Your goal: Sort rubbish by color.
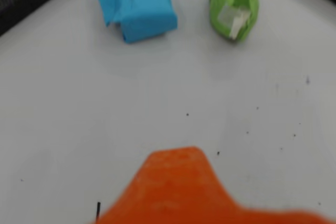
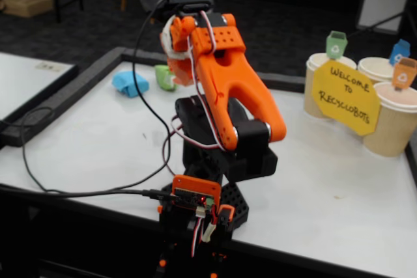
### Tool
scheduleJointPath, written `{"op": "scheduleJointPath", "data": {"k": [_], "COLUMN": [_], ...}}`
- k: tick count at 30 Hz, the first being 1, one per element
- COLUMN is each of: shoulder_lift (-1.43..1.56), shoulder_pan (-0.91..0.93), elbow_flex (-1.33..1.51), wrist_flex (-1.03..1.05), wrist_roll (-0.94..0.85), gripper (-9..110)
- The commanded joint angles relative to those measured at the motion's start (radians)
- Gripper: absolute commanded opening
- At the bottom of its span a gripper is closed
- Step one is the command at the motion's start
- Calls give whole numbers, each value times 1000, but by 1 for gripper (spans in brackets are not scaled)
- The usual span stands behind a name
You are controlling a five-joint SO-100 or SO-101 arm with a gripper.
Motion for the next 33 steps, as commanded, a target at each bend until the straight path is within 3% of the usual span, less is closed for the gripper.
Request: {"op": "scheduleJointPath", "data": {"k": [1, 33], "shoulder_lift": [-77, -792], "shoulder_pan": [-17, -17], "elbow_flex": [-181, -733], "wrist_flex": [-37, -100], "wrist_roll": [-6, 5], "gripper": [0, 0]}}
